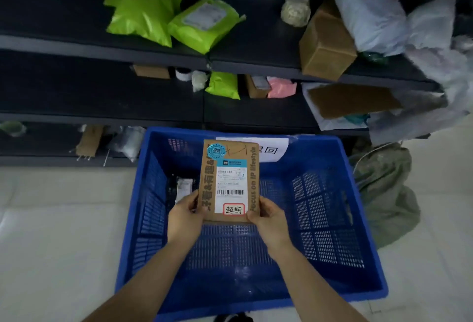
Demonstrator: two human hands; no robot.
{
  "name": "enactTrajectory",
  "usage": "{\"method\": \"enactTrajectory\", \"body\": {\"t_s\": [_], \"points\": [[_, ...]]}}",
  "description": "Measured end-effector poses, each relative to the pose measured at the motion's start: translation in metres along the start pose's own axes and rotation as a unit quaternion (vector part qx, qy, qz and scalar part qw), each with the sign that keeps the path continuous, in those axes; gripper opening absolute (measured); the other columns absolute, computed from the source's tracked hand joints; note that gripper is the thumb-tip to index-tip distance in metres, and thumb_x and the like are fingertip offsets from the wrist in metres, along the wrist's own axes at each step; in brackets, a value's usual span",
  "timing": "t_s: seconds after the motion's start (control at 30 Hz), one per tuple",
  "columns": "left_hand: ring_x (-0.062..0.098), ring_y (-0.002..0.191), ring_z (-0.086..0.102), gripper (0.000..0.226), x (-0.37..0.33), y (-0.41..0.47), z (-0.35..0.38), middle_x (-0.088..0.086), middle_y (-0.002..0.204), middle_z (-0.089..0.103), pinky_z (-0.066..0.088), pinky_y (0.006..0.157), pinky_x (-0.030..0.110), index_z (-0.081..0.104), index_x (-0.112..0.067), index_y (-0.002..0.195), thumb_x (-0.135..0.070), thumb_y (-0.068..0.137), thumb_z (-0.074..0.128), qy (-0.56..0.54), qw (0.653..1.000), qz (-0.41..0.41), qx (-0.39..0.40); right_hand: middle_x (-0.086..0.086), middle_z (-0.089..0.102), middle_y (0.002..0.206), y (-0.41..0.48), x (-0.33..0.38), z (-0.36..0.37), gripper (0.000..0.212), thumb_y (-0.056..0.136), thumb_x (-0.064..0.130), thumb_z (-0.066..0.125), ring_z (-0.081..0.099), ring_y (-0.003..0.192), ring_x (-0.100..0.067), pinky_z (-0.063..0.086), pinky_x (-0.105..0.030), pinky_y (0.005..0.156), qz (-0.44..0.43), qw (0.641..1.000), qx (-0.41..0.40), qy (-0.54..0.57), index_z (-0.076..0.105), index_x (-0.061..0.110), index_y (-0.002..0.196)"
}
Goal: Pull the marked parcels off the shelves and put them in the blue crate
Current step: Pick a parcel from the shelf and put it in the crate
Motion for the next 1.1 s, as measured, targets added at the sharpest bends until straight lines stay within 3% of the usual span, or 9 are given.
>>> {"method": "enactTrajectory", "body": {"t_s": [0.1, 0.27, 0.4, 0.47, 0.57, 0.7, 0.83, 0.97, 1.1], "points": [[0.003, 0.082, 0.054, 0.042, 0.021, 0.018, 0.036, -0.005, 0.102, 0.064, 0.039, 0.057, 0.014, 0.057, -0.026, 0.132, -0.010, 0.094, 0.055, 0.021, 0.999, -0.039, -0.004, 0.009, 0.071, 0.100, 0.033, -0.025, -0.008, 0.041, 0.085, -0.003, 0.065, 0.066, 0.098, -0.009, 0.052, -0.026, 0.088, 0.012, 1.000, 0.005, -0.016, 0.065, 0.037, 0.089], [0.007, 0.088, 0.056, 0.042, 0.081, 0.071, 0.085, -0.001, 0.115, 0.065, 0.039, 0.056, 0.014, 0.056, -0.026, 0.133, -0.013, 0.093, 0.055, 0.058, 0.995, -0.086, 0.004, 0.008, 0.072, 0.104, 0.101, -0.085, -0.002, 0.038, 0.084, 0.000, 0.067, 0.066, 0.100, -0.010, 0.052, -0.030, 0.093, 0.045, 0.998, 0.017, -0.039, 0.066, 0.036, 0.096], [0.011, 0.095, 0.060, 0.044, 0.143, 0.120, 0.117, -0.002, 0.120, 0.066, 0.049, 0.067, 0.024, 0.056, -0.024, 0.134, -0.011, 0.092, 0.056, 0.066, 0.991, -0.113, 0.004, 0.015, 0.070, 0.095, 0.161, -0.138, 0.018, 0.041, 0.084, 0.001, 0.067, 0.066, 0.097, -0.009, 0.051, -0.028, 0.090, 0.051, 0.997, 0.025, -0.056, 0.064, 0.042, 0.087], [0.011, 0.090, 0.061, 0.044, 0.171, 0.145, 0.131, -0.002, 0.116, 0.067, 0.052, 0.071, 0.031, 0.055, -0.025, 0.134, -0.010, 0.092, 0.055, 0.073, 0.990, -0.120, -0.001, 0.018, 0.069, 0.091, 0.189, -0.168, 0.031, 0.039, 0.085, 0.002, 0.067, 0.065, 0.094, -0.007, 0.050, -0.025, 0.087, 0.059, 0.996, 0.030, -0.059, 0.064, 0.041, 0.087], [0.011, 0.079, 0.060, 0.046, 0.215, 0.184, 0.151, 0.000, 0.114, 0.069, 0.053, 0.065, 0.033, 0.053, -0.026, 0.137, -0.011, 0.093, 0.054, 0.095, 0.987, -0.127, 0.000, 0.016, 0.068, 0.093, 0.232, -0.212, 0.050, 0.025, 0.087, 0.008, 0.067, 0.064, 0.092, -0.006, 0.048, -0.018, 0.080, 0.061, 0.996, 0.024, -0.061, 0.068, 0.030, 0.099], [0.020, 0.077, 0.064, 0.045, 0.273, 0.231, 0.175, 0.006, 0.111, 0.071, 0.050, 0.059, 0.031, 0.054, -0.025, 0.136, -0.012, 0.093, 0.056, 0.132, 0.984, -0.117, -0.002, 0.014, 0.065, 0.094, 0.286, -0.263, 0.075, 0.027, 0.090, 0.008, 0.063, 0.060, 0.083, 0.003, 0.046, -0.008, 0.073, 0.058, 0.995, 0.023, -0.071, 0.067, 0.019, 0.115], [0.019, 0.066, 0.058, 0.046, 0.320, 0.272, 0.197, 0.008, 0.109, 0.071, 0.043, 0.051, 0.025, 0.055, -0.025, 0.136, -0.008, 0.093, 0.053, 0.154, 0.983, -0.095, -0.005, 0.009, 0.064, 0.098, 0.337, -0.310, 0.095, 0.030, 0.091, 0.004, 0.062, 0.062, 0.095, -0.010, 0.047, -0.020, 0.086, 0.053, 0.995, 0.007, -0.088, 0.066, 0.010, 0.119], [0.030, 0.091, 0.063, 0.037, 0.349, 0.299, 0.215, 0.011, 0.109, 0.069, 0.042, 0.064, 0.028, 0.060, -0.021, 0.130, -0.015, 0.094, 0.053, 0.184, 0.979, -0.087, 0.004, -0.004, 0.070, 0.107, 0.373, -0.349, 0.113, 0.027, 0.090, 0.008, 0.064, 0.061, 0.091, -0.014, 0.052, -0.033, 0.091, 0.051, 0.992, -0.012, -0.113, 0.068, 0.008, 0.117], [0.033, 0.087, 0.063, 0.027, 0.358, 0.312, 0.222, 0.014, 0.101, 0.068, 0.047, 0.064, 0.033, 0.064, -0.012, 0.117, -0.015, 0.095, 0.049, 0.222, 0.975, -0.029, -0.002, -0.003, 0.071, 0.107, 0.391, -0.369, 0.126, 0.028, 0.089, 0.008, 0.065, 0.061, 0.092, -0.012, 0.050, -0.027, 0.086, 0.047, 0.993, -0.024, -0.104, 0.068, 0.010, 0.117]]}}
Point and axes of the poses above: each hand's wrist, its own y-axis towards the middle knuckle, its own z-axis out of the palm, x = y × z, the point moved 6 cm from there along y, towards the middle knuckle
